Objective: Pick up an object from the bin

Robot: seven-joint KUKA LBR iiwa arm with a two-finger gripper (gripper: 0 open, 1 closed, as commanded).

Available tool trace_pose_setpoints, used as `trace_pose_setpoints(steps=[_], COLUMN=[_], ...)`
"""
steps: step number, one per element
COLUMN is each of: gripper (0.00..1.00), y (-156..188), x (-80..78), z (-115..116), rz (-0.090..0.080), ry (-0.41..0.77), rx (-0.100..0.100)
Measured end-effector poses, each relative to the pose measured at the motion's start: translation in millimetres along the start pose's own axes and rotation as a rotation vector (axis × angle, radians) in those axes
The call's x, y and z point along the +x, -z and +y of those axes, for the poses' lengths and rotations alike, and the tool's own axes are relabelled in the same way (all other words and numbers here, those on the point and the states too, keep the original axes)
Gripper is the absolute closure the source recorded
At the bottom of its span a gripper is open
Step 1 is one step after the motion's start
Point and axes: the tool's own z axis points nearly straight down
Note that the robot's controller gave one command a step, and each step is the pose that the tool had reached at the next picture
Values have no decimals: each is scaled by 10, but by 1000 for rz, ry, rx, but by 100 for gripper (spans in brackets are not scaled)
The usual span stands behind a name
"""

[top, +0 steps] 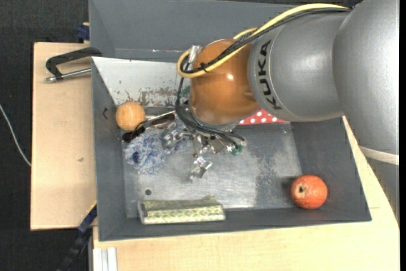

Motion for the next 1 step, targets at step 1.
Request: trace_pose_setpoints(steps=[1], gripper=[0], y=[431], x=[-290], z=[46], rz=[6], ry=[22], rx=[-1])
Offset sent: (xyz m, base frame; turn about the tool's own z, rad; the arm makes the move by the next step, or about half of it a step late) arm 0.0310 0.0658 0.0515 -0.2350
